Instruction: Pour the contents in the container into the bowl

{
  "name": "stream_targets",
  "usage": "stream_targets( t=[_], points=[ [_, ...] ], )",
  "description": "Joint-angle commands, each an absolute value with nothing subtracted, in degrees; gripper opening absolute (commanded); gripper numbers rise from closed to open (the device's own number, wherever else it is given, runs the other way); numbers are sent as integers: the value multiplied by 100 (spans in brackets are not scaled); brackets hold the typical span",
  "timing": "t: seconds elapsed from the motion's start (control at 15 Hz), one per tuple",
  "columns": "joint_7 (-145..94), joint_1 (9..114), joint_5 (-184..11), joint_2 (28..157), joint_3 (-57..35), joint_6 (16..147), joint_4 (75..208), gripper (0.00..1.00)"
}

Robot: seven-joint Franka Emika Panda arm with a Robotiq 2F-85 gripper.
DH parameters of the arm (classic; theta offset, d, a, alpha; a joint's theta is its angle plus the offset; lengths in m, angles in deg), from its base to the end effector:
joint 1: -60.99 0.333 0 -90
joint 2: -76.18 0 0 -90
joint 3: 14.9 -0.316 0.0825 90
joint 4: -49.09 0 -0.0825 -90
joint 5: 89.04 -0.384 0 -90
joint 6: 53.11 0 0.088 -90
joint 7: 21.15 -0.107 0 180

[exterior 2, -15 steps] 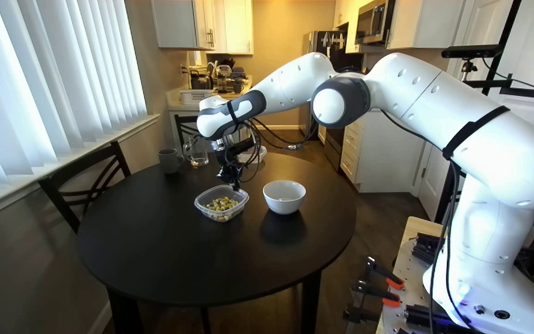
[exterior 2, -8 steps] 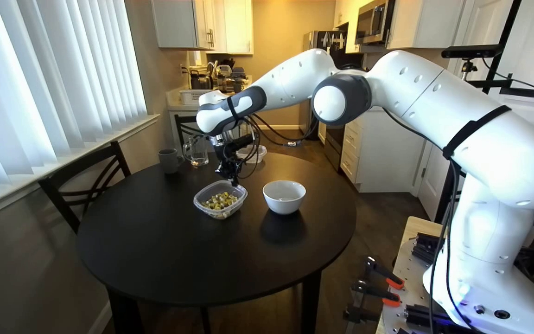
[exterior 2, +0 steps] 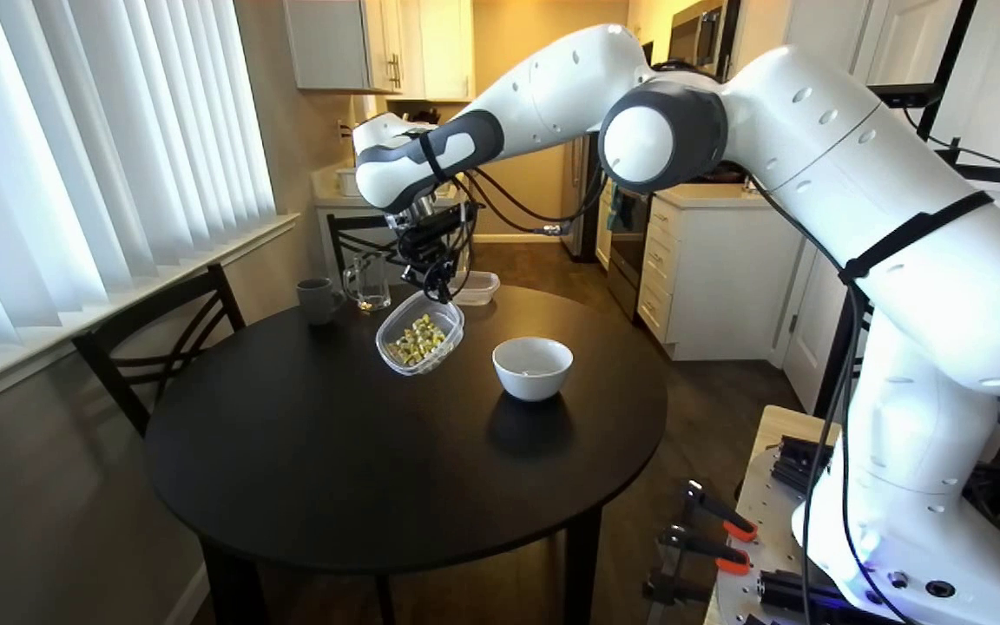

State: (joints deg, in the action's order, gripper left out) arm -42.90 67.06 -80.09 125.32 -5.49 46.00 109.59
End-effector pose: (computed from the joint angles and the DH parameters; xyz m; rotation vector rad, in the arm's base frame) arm 0.7498 -0.0185 0.3127 2.7880 -0.4988 -0.1776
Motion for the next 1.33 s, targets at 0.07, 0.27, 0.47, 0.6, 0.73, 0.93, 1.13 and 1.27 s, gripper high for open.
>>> stream_targets(
  t=[0.07,0.27,0.47,0.6,0.73,0.93,1.13,1.27],
  points=[
    [-5292,7209,-7409,11711,-332,3839,11665,2],
    [-5652,7278,-7209,11610,-349,3212,11647,2],
    [-6008,7247,-7072,11670,-343,2746,11574,2],
    [-6224,7201,-7006,11731,-321,2468,11541,2],
    [-6473,7176,-6922,11774,-282,2229,11567,2],
    [-6795,7160,-6717,11828,-232,1854,11602,2],
    [-7139,7197,-6375,11904,-146,1346,11575,2],
    [-7324,7211,-6130,11951,-120,1000,11536,2]
  ],
)
